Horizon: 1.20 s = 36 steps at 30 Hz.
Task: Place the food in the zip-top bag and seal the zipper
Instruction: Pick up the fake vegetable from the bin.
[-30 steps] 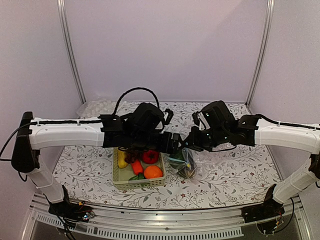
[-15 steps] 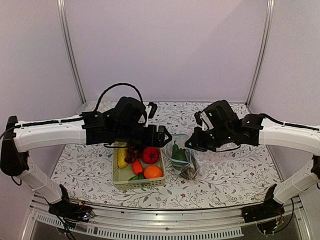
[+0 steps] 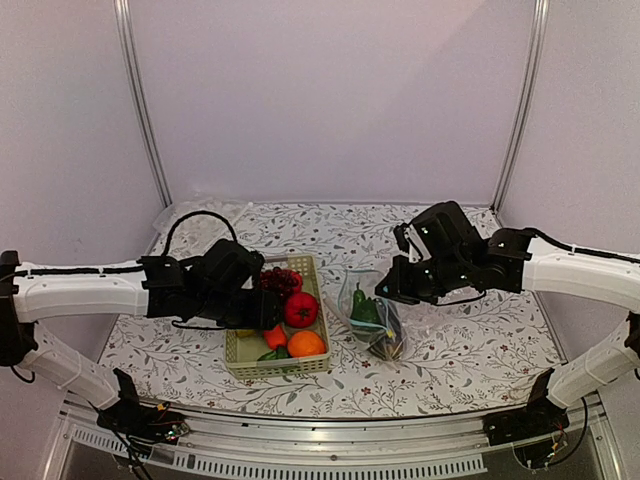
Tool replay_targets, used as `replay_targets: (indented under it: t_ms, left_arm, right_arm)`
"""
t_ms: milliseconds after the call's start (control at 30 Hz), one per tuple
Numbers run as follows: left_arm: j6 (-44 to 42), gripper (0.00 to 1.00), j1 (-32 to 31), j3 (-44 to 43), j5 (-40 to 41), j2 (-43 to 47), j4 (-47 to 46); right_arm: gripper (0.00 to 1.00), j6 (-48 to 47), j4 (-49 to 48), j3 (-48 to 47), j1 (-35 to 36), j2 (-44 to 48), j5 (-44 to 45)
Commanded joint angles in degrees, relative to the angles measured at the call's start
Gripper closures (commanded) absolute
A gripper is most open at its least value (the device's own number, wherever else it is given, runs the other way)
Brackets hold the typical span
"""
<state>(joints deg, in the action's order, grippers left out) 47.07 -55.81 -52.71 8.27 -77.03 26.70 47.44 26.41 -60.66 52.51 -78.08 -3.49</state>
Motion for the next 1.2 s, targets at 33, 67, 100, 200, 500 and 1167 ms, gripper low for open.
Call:
replay_targets:
  t_ms: [33, 67, 100, 200, 500, 1167]
  left_arm:
    - [10.59, 0.45, 0.17, 9.69, 1.62, 3.38, -5.65]
    - [11.54, 0.46, 0.11, 10.59, 1.58, 3.49, -7.27]
    - [12.19, 0.47, 0.10, 11.29, 1.45, 3.43, -8.38]
    - [13.30, 0.47, 0.18, 11.90, 1.40, 2.28, -10.18]
    - [14.59, 0.44, 0.18, 11.40, 1.46, -3.38, -11.32]
    - [12.45, 0.36, 1.36, 11.29, 5.38, -10.34, -15.53]
  right_arm:
    - [1.00, -0.89, -0.95, -0.61, 0.37, -1.03, 0.36]
    - [1.00, -0.89, -1.09, -0.62, 0.37, -1.15, 0.14]
    - [1.00, -0.86, -1.23, -0.63, 0.34, -1.31, -0.12]
    - [1.00, -0.92, -1.68, -0.57, 0.32, -1.62, -0.63]
    - [1.00, -0.65, -2.54, 0.20, 0.38, -0.98, -0.64]
    - [1.00, -0.61, -3.39, -0.59, 0.35, -2.06, -1.88]
